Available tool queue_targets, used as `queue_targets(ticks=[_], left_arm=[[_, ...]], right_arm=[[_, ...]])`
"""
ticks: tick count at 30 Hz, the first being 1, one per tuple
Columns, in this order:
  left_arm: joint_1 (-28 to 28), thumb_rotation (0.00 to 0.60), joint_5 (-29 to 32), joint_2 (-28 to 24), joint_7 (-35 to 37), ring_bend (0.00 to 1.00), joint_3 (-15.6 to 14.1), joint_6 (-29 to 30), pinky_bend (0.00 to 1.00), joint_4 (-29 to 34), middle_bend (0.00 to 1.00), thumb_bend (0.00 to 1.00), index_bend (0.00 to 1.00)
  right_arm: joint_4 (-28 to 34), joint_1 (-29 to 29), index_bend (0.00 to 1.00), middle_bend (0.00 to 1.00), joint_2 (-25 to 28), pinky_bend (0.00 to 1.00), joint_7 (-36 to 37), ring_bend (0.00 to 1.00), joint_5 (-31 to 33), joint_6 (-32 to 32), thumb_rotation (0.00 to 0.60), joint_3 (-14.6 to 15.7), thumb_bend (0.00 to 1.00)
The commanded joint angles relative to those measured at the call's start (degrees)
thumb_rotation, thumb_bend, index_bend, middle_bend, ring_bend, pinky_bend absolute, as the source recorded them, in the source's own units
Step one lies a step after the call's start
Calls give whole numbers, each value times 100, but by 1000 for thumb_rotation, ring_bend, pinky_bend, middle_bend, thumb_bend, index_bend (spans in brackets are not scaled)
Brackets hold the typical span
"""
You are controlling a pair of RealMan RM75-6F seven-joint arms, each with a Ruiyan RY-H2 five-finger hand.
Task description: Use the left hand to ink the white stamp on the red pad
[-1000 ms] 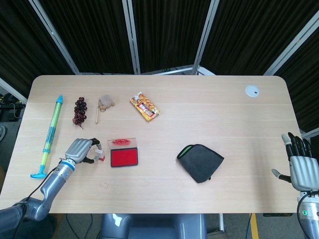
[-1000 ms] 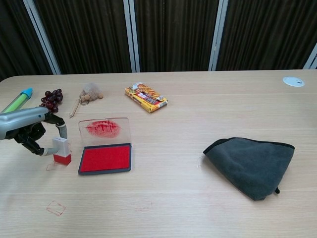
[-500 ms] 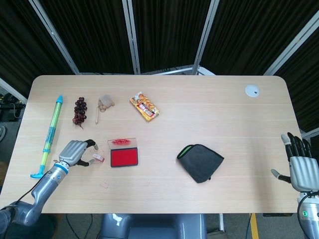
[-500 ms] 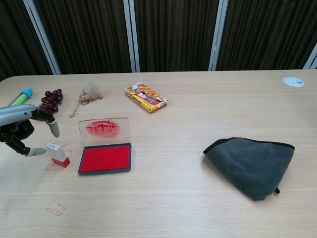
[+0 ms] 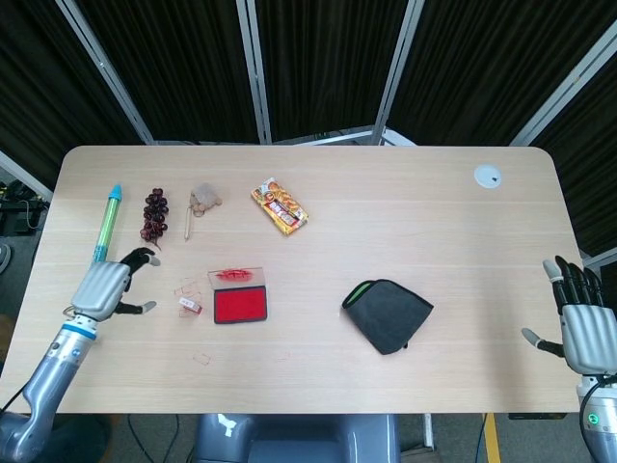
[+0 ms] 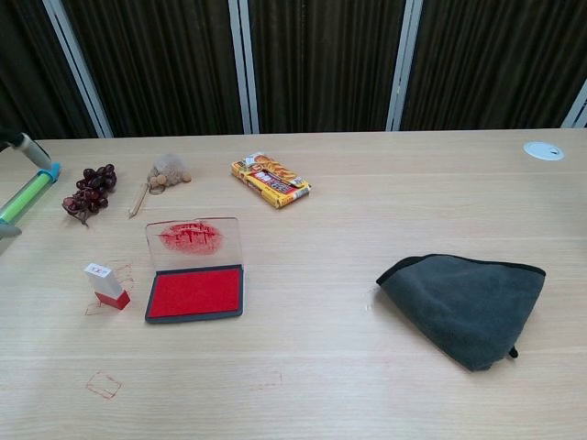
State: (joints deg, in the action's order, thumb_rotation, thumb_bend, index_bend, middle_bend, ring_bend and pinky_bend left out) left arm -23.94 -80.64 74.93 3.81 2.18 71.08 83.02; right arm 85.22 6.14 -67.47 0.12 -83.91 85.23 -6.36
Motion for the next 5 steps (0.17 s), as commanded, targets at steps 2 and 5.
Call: queue_targets(ticks=[2,5], left_arm=[[829,600,-165,-480,-758,0,-38,1274,2,743,0,0,6],[1120,600,-199,-557,-1031,0,-78,1696,0,983,0,0,0]], right_arm=[[75,-27,0,0,55,0,77,0,-104,73,600,34,0],[105,-39,0,0,83,0,114,0,-155,104,600,53,0]])
